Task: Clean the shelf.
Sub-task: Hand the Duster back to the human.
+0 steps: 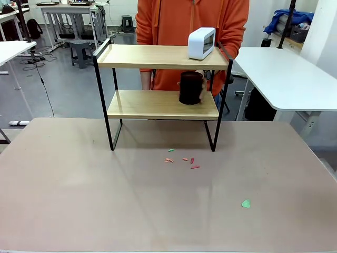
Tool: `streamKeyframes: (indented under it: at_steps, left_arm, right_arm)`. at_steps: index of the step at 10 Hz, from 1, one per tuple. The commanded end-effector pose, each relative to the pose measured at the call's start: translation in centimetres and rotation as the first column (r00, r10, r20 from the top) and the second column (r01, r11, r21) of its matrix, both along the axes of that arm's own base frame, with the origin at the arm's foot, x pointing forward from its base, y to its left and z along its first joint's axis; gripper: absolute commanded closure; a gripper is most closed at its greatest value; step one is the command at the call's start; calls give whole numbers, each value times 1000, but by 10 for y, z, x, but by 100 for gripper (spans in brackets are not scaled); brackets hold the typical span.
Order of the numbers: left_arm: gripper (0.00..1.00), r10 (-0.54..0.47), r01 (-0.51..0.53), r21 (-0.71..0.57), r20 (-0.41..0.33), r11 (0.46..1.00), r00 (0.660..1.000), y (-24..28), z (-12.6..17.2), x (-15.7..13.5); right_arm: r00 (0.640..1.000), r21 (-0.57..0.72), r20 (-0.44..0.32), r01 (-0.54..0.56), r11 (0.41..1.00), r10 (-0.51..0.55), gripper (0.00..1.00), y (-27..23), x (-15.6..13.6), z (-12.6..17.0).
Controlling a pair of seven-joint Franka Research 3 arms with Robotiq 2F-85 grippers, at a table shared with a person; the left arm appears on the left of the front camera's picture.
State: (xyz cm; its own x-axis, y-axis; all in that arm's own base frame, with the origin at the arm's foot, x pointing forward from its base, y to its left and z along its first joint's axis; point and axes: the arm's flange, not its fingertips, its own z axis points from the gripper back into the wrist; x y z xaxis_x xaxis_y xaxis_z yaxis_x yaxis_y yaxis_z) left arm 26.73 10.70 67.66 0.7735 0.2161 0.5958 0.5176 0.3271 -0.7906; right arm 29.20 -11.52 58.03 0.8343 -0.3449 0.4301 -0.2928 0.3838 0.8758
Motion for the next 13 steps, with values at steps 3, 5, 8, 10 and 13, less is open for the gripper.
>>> streamKeyframes:
  at_steps: [3, 5, 8, 10, 13]
  left_arm:
    - [88, -594, 619, 160, -178, 769, 784, -71, -8, -21]
    - [88, -596, 715, 319, -398, 623, 697, -82, -40, -14]
    - [88, -573, 595, 82, -193, 800, 797, -86, -11, -34]
    - [88, -629, 707, 203, -338, 677, 700, -118, -38, -23]
    - [88, -718, 853, 193, -469, 485, 514, -169, -60, -17]
  right_arm:
    - [891, -39, 25, -452, 891, 453, 0, 141, -7, -4]
    - [929, -50, 28, -368, 928, 370, 0, 141, 0, 19]
    - [903, -56, -2, -429, 902, 429, 0, 152, -10, 4]
    - [857, -63, 32, -511, 857, 514, 0, 190, 25, 6]
    - [756, -86, -26, -653, 752, 654, 0, 254, 49, -2]
